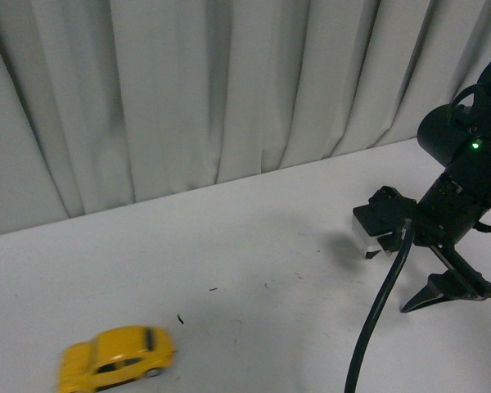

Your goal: Wind up and store yellow beetle toy

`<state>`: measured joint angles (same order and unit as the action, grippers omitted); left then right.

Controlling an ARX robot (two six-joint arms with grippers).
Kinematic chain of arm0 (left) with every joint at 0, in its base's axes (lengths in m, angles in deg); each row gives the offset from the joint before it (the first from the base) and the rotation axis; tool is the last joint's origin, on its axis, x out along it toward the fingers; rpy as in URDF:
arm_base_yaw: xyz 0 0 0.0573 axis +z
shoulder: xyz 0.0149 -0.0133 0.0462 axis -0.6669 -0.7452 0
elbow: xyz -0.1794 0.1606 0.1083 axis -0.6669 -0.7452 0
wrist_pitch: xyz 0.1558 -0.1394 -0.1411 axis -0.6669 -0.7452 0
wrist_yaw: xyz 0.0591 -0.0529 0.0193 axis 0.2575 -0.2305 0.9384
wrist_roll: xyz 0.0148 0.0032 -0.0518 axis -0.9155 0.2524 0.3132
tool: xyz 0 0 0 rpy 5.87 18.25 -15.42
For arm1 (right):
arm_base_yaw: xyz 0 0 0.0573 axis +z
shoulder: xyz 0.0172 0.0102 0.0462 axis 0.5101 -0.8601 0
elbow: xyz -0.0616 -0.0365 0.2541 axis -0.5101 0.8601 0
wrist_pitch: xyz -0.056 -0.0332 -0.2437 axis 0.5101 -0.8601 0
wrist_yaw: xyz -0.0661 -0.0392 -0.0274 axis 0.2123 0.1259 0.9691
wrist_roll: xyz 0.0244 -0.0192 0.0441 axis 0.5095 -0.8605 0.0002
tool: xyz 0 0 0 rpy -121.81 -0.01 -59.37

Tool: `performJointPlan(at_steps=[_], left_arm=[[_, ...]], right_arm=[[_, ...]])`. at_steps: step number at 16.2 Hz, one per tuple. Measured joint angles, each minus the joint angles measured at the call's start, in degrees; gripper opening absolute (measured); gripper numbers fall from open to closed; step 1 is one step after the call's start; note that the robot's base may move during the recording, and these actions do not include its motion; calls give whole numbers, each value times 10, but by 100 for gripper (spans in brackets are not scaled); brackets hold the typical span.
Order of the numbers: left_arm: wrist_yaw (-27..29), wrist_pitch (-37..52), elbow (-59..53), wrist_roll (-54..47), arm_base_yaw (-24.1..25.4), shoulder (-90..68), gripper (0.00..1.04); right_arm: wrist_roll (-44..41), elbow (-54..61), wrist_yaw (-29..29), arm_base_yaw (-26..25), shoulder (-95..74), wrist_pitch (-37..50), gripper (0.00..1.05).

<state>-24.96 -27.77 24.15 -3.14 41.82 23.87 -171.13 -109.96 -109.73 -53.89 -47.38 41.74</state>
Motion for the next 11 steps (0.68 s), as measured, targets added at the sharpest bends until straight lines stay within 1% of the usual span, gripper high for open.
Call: performJointPlan(at_steps=[7,9,11], left_arm=[[0,0,0,0,0,0,98],[0,0,0,0,0,0,98],[0,0,0,0,0,0,98]], right_arm=[[-1,1,3,9,9,1,98],[-3,-1,-14,27,22,1,98],[-5,-30,-33,44,58,-4,98]])
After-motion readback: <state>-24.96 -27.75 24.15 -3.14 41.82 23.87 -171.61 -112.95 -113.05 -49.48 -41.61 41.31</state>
